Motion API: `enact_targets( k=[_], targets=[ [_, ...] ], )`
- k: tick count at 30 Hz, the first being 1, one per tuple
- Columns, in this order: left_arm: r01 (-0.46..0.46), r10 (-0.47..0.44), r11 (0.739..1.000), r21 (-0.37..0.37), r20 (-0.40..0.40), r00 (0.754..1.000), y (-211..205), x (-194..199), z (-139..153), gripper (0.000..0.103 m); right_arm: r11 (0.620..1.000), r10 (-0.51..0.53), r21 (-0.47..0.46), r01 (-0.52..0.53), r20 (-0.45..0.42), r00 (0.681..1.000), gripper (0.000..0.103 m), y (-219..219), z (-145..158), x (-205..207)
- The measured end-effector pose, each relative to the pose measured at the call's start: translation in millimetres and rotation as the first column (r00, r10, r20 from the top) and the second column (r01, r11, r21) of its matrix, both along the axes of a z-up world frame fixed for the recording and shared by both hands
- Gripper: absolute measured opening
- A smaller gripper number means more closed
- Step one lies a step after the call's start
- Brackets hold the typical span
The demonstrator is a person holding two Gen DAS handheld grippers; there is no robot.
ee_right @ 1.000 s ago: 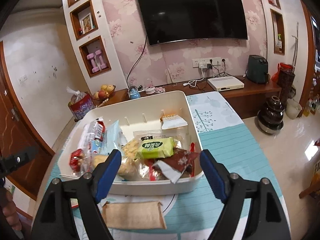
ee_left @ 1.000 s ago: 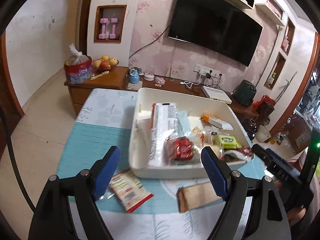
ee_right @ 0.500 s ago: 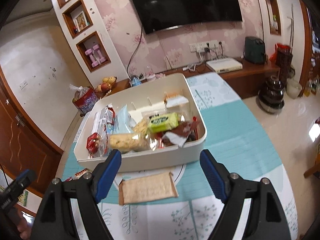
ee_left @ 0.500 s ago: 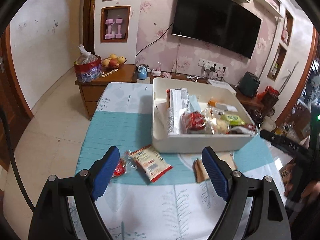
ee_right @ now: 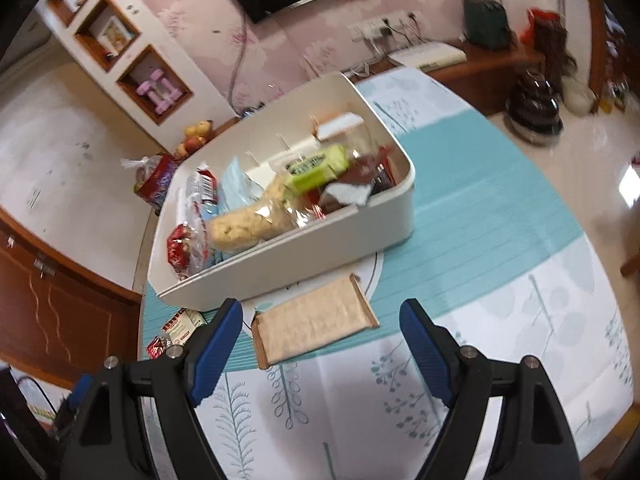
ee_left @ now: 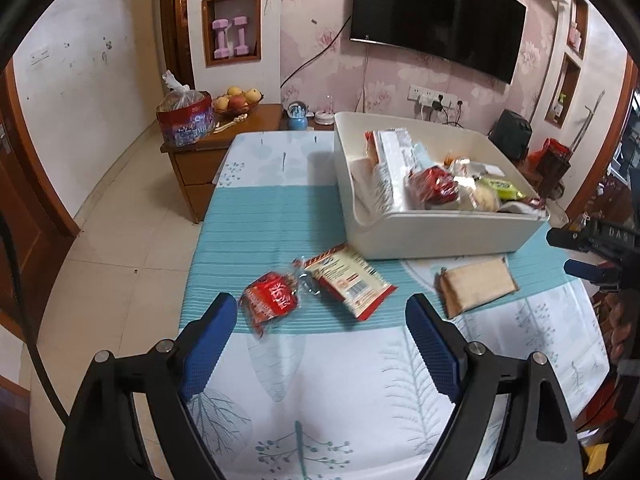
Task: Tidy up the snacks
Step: 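Withdraw both tools from the tray toward the second red pack and brown wafer pack, then grasp the second red wrapped pack with left tool while right tool approaches the brown pack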
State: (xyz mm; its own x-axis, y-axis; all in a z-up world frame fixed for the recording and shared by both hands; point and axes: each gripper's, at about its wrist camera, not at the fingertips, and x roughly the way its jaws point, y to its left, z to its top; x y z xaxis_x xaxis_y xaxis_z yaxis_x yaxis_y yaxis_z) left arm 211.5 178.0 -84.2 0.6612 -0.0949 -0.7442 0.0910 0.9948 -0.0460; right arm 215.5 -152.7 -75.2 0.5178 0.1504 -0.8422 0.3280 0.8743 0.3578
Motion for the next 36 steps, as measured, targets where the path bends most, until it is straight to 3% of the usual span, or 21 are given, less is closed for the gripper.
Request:
enact_targets(
  k=[11, 20, 36],
  targets=[
    [0.066, -0.064, 0.997, 0.042, -0.032, 0.997, 12.1, 21.1, -34.5, 0.086, 0.976, -0.166, 0.113, 0.184, -0.154, 0.974, 0.081, -3.2, -29.5, 9.4],
    [0.097, -0.093, 0.987, 0.128, -0.034, 0.995, 13.4, 40.8, -62.8, 0.086, 0.934, -0.275, 0.151, 0.322, -0.269, 0.923, 0.081, -3.6, -58.8, 19.2],
    [0.091, -0.083, 0.982, 0.166, -0.053, 0.995, 10.0, 66.5, -91.7, 0.086, 0.946, -0.281, 0.056, 0.319, -0.345, 0.895, 0.081, 20.6, -80.8, 47.0]
  ],
)
